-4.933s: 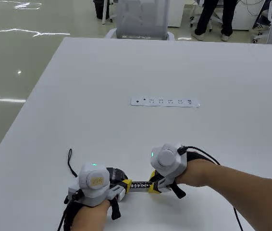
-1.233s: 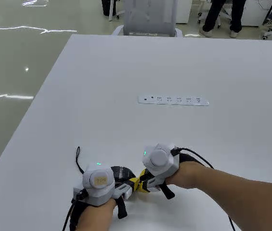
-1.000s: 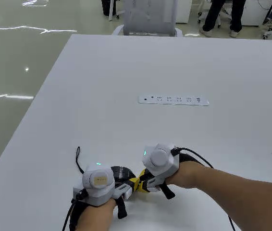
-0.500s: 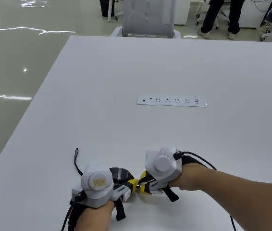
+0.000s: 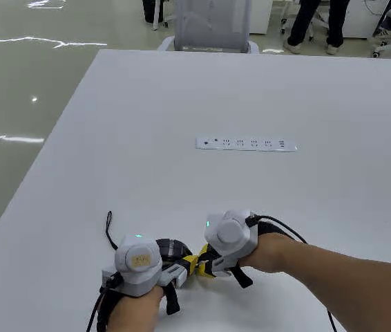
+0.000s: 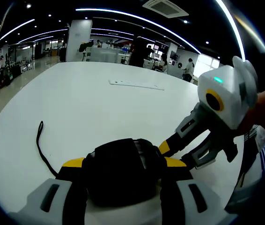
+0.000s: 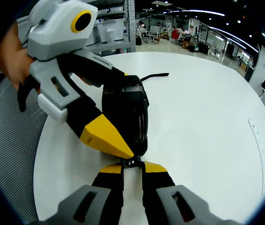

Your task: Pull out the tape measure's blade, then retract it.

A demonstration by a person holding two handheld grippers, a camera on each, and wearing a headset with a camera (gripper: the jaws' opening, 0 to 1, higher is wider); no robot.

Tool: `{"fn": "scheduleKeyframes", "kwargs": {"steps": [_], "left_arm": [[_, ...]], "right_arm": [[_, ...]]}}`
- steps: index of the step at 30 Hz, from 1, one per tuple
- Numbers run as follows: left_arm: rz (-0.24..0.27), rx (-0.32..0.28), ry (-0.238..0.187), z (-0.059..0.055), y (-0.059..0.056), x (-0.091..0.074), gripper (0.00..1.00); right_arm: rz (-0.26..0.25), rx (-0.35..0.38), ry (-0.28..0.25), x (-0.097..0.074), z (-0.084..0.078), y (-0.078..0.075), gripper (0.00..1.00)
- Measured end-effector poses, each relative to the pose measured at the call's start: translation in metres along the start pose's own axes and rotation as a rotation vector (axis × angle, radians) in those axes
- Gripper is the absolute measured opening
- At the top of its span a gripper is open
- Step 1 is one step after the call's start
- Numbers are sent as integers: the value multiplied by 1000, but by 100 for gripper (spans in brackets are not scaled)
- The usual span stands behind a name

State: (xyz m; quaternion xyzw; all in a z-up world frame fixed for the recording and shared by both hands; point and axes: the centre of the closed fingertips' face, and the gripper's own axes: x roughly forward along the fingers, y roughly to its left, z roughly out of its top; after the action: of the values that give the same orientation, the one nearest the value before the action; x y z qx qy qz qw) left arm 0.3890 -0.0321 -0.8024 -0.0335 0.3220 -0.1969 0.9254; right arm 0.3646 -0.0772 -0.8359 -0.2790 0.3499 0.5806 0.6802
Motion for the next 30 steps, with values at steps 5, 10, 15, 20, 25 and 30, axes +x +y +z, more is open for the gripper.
{"fn": "scheduleKeyframes", "kwargs": {"steps": [5, 10, 15, 20, 25, 30], "left_arm": [[-1, -5, 0, 0, 0, 0, 60], [-1, -7, 1, 0, 0, 0, 60], [-2, -6, 0, 0, 0, 0, 60], [-3, -7, -1, 0, -1, -1, 60], [-4, -7, 0, 0, 0, 0, 60], [-4, -7, 0, -1, 0, 0, 60]], "right_arm": [[3, -4, -3, 1, 2, 1, 14], [5, -4, -5, 2, 4, 1, 14], [5, -3, -6, 3, 4, 1, 14], [3, 1, -3, 3, 4, 1, 14], [0, 6, -9, 3, 4, 1, 14], [-9, -7, -13, 3, 4, 2, 15]]}}
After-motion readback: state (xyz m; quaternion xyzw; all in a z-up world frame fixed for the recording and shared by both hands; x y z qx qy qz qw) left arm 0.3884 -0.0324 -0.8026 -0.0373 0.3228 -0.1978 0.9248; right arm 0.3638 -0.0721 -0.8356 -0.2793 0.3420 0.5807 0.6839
